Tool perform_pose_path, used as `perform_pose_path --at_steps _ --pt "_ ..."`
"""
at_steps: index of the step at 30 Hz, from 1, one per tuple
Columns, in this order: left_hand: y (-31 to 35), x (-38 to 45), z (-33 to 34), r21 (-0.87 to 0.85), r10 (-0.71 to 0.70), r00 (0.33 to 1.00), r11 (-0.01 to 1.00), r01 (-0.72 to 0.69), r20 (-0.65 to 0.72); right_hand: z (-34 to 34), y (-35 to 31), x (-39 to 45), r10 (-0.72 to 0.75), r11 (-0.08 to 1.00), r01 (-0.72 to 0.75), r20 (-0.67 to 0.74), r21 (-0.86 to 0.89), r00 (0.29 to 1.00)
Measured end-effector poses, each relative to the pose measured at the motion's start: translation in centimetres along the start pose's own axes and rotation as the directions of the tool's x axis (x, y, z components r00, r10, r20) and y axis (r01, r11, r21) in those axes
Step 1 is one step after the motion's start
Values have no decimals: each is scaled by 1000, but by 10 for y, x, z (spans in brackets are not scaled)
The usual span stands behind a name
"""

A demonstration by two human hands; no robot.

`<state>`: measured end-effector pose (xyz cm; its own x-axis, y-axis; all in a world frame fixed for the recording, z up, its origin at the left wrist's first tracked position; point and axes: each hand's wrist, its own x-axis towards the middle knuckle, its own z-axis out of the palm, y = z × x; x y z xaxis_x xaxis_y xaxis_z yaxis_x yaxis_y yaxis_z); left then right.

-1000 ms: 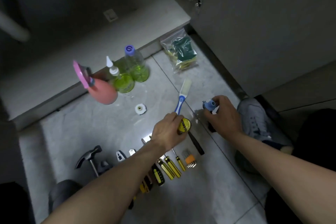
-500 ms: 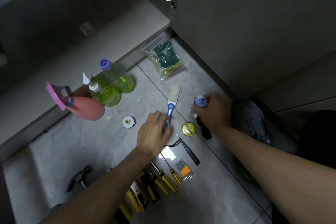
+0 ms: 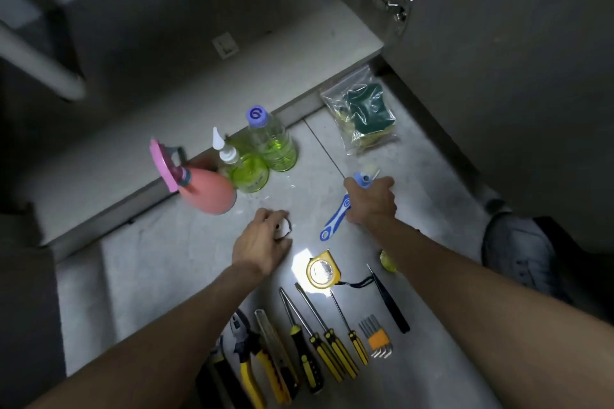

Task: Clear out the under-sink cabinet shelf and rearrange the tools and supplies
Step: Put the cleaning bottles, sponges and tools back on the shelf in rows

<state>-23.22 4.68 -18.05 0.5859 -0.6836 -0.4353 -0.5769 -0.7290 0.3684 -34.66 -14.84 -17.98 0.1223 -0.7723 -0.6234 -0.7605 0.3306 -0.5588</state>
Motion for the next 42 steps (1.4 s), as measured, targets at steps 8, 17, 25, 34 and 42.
perform_pose_path --at_steps 8,17,25,34,42 --pt "-11 6 -1 -156 -48 995 987 35 -83 38 -35 -4 120 950 -118 9 289 993" --pt "6 7 -18 -222 -29 983 975 -12 -183 17 -16 -6 -57 982 86 -172 169 983" --pt "85 29 7 -189 65 994 979 -81 -92 -60 44 20 -520 827 478 -79 -296 850" --pt "136 47 41 -115 125 991 985 -129 -37 -72 64 33 -523 803 483 -26 -349 852" --pt "133 48 45 -112 113 993 987 -117 -41 -73 62 34 -479 834 452 -9 -316 878"
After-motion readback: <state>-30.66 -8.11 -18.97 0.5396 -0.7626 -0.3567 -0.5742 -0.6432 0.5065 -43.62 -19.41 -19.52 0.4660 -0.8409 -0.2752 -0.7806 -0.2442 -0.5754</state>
